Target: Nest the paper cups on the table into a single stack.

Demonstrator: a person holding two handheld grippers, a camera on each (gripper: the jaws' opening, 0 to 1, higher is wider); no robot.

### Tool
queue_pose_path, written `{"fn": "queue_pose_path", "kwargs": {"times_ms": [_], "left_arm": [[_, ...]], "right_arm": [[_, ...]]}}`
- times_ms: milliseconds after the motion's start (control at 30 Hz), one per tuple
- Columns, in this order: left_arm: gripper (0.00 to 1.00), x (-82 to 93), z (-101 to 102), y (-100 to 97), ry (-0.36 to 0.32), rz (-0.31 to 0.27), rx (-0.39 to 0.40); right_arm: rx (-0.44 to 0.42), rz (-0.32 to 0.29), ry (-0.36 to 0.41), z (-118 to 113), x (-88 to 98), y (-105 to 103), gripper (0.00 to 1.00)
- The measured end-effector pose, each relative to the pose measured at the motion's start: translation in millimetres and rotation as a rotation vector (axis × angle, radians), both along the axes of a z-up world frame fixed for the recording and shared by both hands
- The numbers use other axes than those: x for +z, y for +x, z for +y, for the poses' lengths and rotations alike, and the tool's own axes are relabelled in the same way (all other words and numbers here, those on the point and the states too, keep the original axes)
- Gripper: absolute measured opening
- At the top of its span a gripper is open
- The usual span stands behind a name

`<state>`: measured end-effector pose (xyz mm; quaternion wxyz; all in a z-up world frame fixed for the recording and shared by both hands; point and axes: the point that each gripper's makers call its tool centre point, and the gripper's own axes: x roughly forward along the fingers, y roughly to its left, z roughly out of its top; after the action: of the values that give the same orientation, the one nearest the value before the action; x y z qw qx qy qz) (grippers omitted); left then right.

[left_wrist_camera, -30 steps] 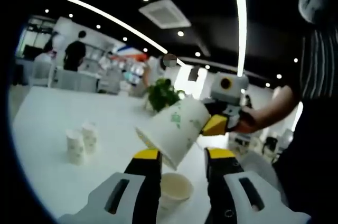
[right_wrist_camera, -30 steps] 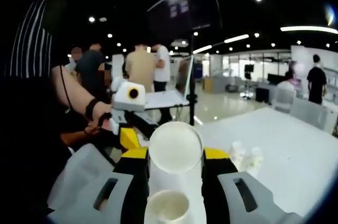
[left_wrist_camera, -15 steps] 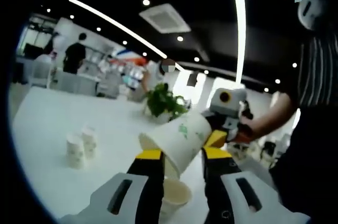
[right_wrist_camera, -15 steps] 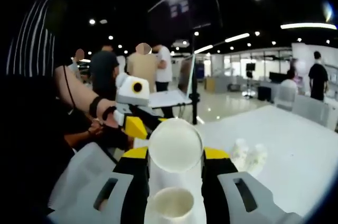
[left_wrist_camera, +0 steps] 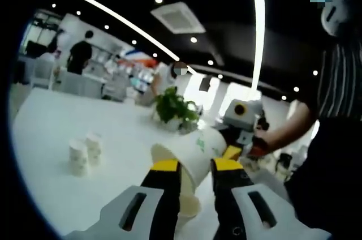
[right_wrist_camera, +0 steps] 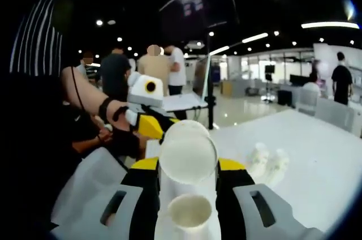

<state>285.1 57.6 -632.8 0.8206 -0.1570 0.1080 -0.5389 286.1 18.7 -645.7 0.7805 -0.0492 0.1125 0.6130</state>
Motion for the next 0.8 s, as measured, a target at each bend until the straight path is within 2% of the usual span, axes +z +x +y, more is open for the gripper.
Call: {"fn": "queue_pose_path", "kwargs": {"times_ms": [667,800], "left_arm": [[0.12,12.5,-3,-4.4,0.007,-0.001,-0.036],[0.11,14.6,-4,-7.4,0.041,-0.019,-0.06]], "right_arm": [[0.021,-0.007,-0.025,1,-7.1,-5,0.34],[0.028,-0.012,-0.032,2,-11.2,-6,0.34]]}}
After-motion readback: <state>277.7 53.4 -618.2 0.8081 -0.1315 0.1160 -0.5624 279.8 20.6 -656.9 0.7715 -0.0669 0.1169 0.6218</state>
